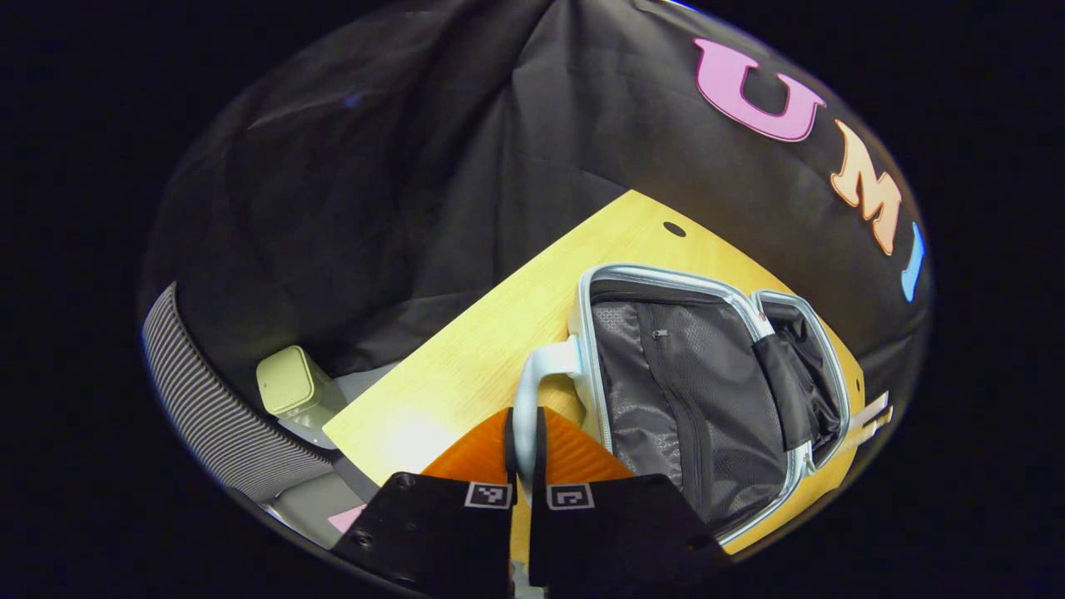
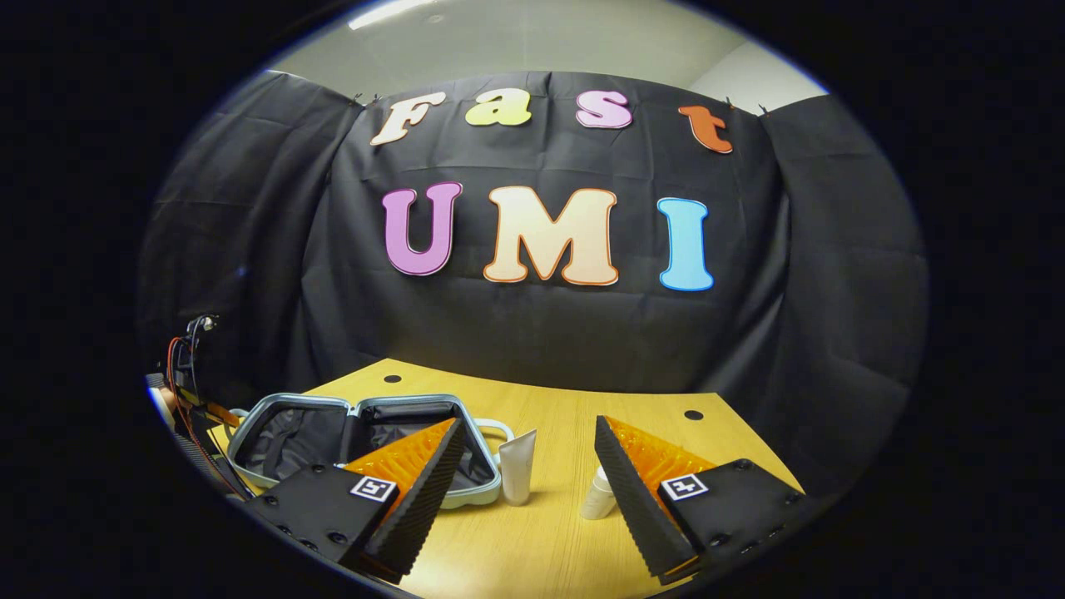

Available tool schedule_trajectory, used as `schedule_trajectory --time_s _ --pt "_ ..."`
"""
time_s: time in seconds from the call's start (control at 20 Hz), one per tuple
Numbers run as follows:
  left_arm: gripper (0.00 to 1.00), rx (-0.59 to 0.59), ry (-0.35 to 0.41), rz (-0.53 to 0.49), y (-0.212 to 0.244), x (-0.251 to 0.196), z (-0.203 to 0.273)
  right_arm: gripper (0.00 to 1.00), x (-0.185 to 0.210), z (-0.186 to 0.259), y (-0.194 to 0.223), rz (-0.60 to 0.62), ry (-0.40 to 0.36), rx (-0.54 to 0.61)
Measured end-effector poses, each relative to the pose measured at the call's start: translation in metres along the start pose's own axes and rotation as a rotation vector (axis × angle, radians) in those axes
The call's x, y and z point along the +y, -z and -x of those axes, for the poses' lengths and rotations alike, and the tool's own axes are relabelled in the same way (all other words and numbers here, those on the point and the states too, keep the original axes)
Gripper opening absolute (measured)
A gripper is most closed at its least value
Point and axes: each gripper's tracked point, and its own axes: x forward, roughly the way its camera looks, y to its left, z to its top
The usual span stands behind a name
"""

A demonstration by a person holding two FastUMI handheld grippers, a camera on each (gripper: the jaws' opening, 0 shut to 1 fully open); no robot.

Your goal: First open the suitcase, pack the skin care products into it, and then close the suitcase.

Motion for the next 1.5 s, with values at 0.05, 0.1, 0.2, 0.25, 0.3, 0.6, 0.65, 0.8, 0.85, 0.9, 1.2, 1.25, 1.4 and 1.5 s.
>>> schedule_trajectory --time_s 0.05,0.1,0.2,0.25,0.3,0.6,0.65,0.8,0.85,0.9,1.2,1.25,1.4,1.5 --pt "0.02 0.005 -0.020 -0.008 0.002 0.004 0.000 0.99 0.000 0.000 0.001 -0.001 0.000 -0.001" --pt "0.09 0.002 -0.034 -0.018 0.003 0.007 0.003 0.99 -0.001 -0.001 0.001 -0.003 0.001 0.000" --pt "0.19 -0.022 -0.060 -0.045 0.004 0.009 0.012 0.99 -0.005 -0.003 0.005 -0.008 0.007 0.005" --pt "0.39 -0.038 -0.076 -0.058 0.003 0.010 0.018 0.99 -0.008 -0.005 0.005 -0.011 0.012 0.006" --pt "0.59 -0.059 -0.095 -0.072 0.002 0.011 0.030 0.99 -0.011 -0.006 0.006 -0.012 0.016 0.005" --pt "0.96 -0.250 -0.072 -0.169 -0.023 -0.042 0.109 0.99 -0.037 -0.015 0.029 -0.030 0.039 0.035" --pt "0.96 -0.277 -0.053 -0.186 -0.028 -0.060 0.121 0.99 -0.042 -0.017 0.034 -0.039 0.038 0.041" --pt "0.96 -0.350 0.090 -0.242 -0.032 -0.144 0.142 0.99 -0.058 -0.027 0.049 -0.041 0.032 0.067" --pt "0.96 -0.366 0.151 -0.257 -0.031 -0.177 0.147 0.99 -0.064 -0.030 0.055 -0.040 0.026 0.080" --pt "0.96 -0.373 0.224 -0.276 -0.026 -0.213 0.152 0.99 -0.066 -0.033 0.059 -0.041 0.015 0.089" --pt "0.96 -0.394 0.556 -0.406 0.010 -0.407 0.161 0.99 -0.086 -0.061 0.093 -0.041 -0.052 0.161" --pt "0.94 -0.392 0.591 -0.428 0.018 -0.431 0.160 0.99 -0.090 -0.064 0.099 -0.042 -0.055 0.171" --pt "0.96 -0.378 0.686 -0.461 0.043 -0.491 0.162 0.99 -0.100 -0.077 0.114 -0.054 -0.067 0.201" --pt "0.96 -0.351 0.728 -0.462 0.060 -0.517 0.155 1.00 -0.104 -0.082 0.122 -0.063 -0.079 0.212"
